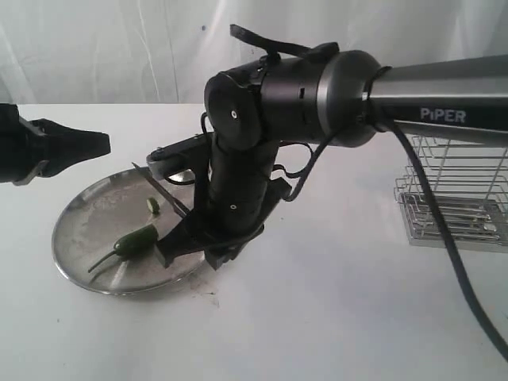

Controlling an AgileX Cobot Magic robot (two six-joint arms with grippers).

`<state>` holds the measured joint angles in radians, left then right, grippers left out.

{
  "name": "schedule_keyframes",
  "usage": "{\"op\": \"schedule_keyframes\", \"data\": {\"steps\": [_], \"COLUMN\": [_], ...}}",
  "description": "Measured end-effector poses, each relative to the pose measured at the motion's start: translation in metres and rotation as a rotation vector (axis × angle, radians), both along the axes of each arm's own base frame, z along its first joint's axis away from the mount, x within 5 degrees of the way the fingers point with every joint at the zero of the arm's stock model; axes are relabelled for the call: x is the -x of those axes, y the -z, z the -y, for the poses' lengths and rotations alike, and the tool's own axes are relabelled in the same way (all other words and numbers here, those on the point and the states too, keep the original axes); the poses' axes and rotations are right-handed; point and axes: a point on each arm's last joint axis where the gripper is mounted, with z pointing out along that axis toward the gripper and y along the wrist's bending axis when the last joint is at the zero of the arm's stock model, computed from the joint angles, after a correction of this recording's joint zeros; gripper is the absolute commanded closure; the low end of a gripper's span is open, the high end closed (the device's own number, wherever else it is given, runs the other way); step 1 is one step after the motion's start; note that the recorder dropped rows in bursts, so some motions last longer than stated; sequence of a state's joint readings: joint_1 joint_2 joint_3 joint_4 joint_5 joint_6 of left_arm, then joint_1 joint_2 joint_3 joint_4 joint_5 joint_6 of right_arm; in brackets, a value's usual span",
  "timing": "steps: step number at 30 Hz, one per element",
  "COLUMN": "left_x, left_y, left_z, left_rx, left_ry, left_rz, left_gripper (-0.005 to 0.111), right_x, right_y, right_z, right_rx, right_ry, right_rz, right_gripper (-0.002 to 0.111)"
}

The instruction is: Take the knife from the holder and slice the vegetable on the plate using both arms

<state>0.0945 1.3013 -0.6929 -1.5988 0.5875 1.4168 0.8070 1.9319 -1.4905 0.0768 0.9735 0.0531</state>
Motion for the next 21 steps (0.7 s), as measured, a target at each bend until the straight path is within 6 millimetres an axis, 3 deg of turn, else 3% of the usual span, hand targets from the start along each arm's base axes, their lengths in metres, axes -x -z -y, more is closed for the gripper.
{"op": "schedule_keyframes", "data": {"steps": [7, 15, 21], "left_x": [-0.005, -0.025, -0.045], "left_y": [-0.003, 0.028, 0.02], "left_z": [-0.002, 0.008, 0.014], "left_rx": [0.057, 0.011, 0.044], "left_ry": [-0.049, 0.018, 0.084], "left_rz": [0.018, -0.033, 0.008], "left_gripper": [0.107, 0.107, 0.107], "right_x": [0.01, 0.019, 0.023], "right_y": [0.01, 0.025, 0.023], "right_z": [0.017, 0.026, 0.029], "right_rx": [0.088, 0.146, 0.173], "right_ry": [-0.02, -0.02, -0.022], "right_rz": [-0.001, -0.066, -0.1], "right_gripper": [0.108, 0.108, 0.108]}}
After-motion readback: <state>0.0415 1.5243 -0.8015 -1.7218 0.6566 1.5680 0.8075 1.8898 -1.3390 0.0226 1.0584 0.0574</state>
